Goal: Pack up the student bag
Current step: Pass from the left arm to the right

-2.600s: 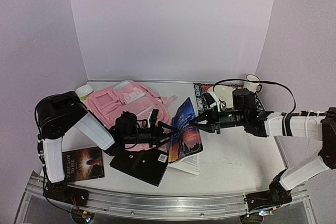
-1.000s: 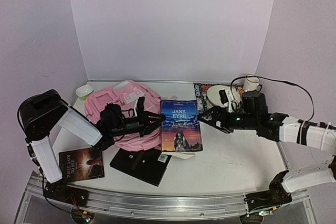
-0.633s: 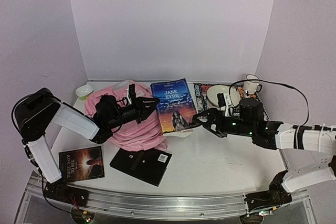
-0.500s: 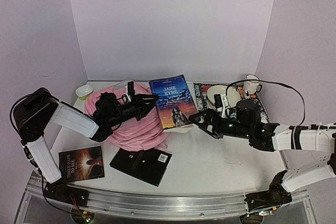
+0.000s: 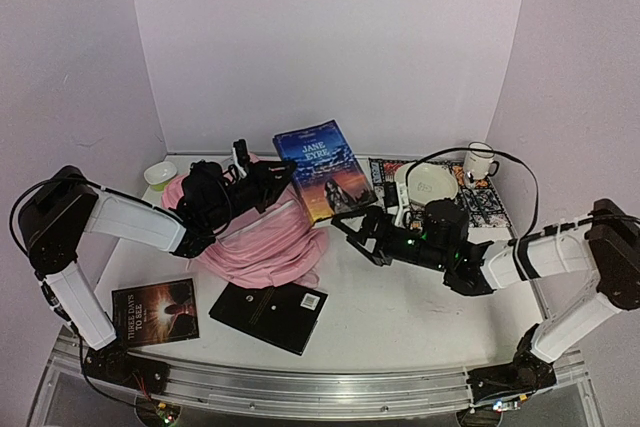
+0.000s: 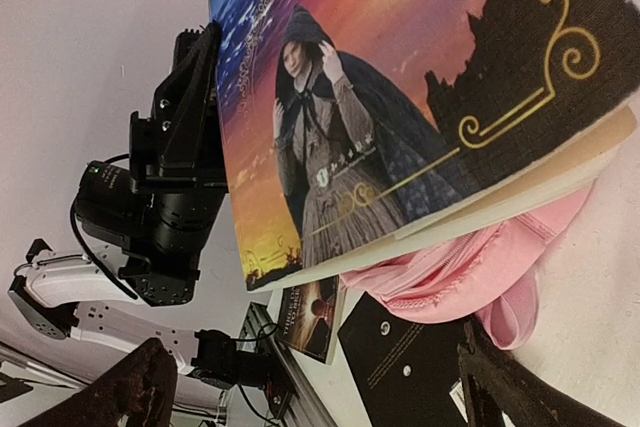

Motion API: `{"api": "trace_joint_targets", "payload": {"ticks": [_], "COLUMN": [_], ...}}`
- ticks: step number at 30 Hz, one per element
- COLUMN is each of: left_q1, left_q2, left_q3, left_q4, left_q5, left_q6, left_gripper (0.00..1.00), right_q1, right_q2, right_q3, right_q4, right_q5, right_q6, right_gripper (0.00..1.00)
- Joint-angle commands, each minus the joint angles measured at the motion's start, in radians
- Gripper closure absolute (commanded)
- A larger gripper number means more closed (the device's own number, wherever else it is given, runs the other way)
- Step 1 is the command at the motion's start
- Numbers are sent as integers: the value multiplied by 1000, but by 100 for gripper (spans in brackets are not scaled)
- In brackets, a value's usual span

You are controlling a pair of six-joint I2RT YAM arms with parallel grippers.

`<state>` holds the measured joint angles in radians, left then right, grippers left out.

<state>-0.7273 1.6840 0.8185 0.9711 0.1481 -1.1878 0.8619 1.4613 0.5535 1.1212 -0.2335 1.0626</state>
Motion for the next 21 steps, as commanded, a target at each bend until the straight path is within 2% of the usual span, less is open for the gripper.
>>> {"api": "trace_joint_targets", "payload": {"ticks": [1, 8, 21], "left_q1": [-1, -9, -20], "left_q2": [-81, -101, -108], "left_q3": [96, 85, 113], "left_q4": [205, 207, 207], "left_q5": [-25, -51, -58], "left_q6": [-27, -29, -18], "left_gripper": [100, 100, 100], "right_q1": [10, 13, 34], "right_q2": [57, 182, 257], "right_q3": [79, 165, 191], "right_q4": [211, 302, 394], "right_q5": [9, -22, 15], "right_q6": [39, 115, 158], "right_gripper": [2, 2, 2]}}
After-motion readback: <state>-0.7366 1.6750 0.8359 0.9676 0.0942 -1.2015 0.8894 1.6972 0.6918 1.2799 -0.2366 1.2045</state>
